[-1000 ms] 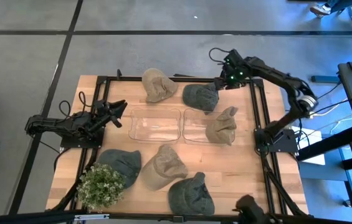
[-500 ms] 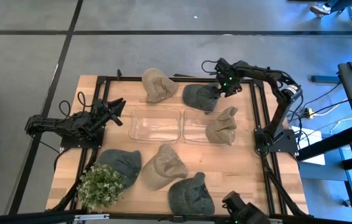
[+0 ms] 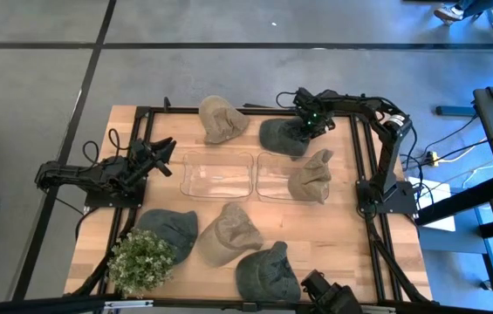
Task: Pick & Place hat
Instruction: Put the top blue cap into the left transparent bin
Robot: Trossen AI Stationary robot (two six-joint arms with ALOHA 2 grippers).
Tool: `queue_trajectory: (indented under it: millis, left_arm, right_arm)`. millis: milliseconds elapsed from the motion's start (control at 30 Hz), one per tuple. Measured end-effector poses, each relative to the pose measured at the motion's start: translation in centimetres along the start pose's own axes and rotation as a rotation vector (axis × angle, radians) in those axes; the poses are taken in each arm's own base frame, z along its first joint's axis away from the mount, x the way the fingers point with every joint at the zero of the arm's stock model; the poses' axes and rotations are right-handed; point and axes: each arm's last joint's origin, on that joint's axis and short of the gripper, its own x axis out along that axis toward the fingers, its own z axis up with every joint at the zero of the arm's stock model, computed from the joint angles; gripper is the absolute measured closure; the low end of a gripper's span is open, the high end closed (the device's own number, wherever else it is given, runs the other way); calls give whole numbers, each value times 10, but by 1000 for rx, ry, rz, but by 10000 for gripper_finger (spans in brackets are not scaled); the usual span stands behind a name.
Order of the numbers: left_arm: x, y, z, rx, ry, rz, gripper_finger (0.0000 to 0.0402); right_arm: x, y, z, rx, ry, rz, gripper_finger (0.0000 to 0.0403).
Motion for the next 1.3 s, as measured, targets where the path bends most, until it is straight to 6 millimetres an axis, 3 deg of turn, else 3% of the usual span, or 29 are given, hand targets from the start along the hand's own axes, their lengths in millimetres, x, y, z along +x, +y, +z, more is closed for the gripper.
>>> queue_trajectory:
  millis: [333,533,733,833,1033,1300]
  left_arm:
    - [0,0,0,0,0,-1,288]
    - [0,-1,0,-2,4,-20,288]
    - [-1,-5,10,-128,-55,-118,288]
    - [-2,-9,16,-126,-85,-226,288]
    - [1,-16,37,-117,-104,-268,288]
    - [29,-49,67,23,15,-303,288]
  right_arm:
    - [1,-1,0,-51,-4,-23,358]
    - [-18,2,-6,-136,-61,-64,361]
    - [-79,9,-16,-240,-236,-133,361]
    - [-118,15,-24,-299,-362,-147,361]
    - [-193,32,-51,-491,-584,-212,361]
    - [-283,65,-91,-697,-836,-245,361]
